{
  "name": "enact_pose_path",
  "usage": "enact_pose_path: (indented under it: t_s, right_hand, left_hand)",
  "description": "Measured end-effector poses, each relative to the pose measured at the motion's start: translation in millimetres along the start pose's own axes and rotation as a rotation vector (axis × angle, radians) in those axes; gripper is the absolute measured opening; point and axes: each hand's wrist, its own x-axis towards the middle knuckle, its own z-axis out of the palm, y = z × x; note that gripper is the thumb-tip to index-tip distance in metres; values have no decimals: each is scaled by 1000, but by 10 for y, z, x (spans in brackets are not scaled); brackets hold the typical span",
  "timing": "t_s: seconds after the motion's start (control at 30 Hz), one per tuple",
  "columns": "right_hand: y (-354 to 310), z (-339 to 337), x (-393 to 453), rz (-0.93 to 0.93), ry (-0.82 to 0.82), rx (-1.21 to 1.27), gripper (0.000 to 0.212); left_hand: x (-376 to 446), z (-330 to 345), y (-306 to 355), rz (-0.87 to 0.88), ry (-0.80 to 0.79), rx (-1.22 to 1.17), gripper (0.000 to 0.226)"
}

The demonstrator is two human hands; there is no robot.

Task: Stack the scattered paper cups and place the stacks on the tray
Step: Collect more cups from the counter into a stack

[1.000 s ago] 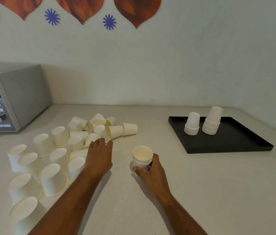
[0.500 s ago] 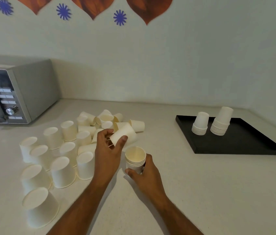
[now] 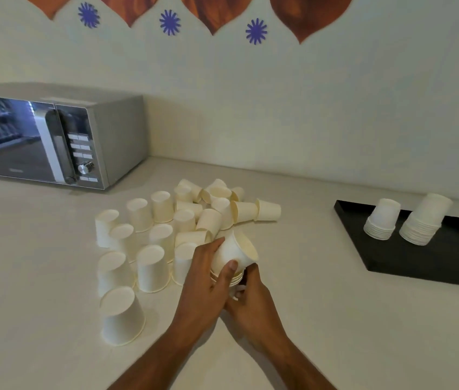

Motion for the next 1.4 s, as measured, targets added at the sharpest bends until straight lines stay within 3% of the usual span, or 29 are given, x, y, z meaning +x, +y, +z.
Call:
enact_pose_path:
  t_s: [0.13,0.23,0.3,0.4,0.47,0.53,0.63,0.7,0.9,1.13,1.23,1.4]
  right_hand:
    - [-32,57,-71,-53,-107,-28,51]
    - [-63,144,-94,-62,-193,55,77]
    - [-89,172,-98,-82,-248,39,80]
    - [-133,119,-85,-160,-367,-155,63]
    - [-135,79,-29,-178,-441,-213,63]
    - [-140,88,71,-197,-420,-253,60]
    - [-198,112,290,-245,-126,-389,54]
    - [-242,131,457,-351,-60,-499,52]
    - [-407,228,820,-580,-297,-793,69]
    - [-384,236,890,-652,-327,-831,62]
    - [-454,123,865,-523,-305,-652,61]
    - [-663,-145,729,-275,-148,-44,48]
  left_hand:
    - [-143,-224,-15,33,35,29,45]
    - [-270,-359,-48,13,26,25,45]
    - [-341,-422,-89,-27,3,-6,47]
    - [-392,-484,-185,-77,-19,-89,71]
    - [-395,-512,-260,-90,-33,-63,86]
    - [-402,-539,-298,-112,-25,-18,91]
    - [-427,-575,-341,-147,4,30,84]
    - [-443,-592,-371,-154,-1,73,81]
    - [-442,-627,-346,-220,-27,85,78]
    - [-435,-645,-298,-237,-50,89,79]
    - [-440,-653,-300,-227,-56,97,77]
    - [-430,-659,-313,-233,-69,100,80]
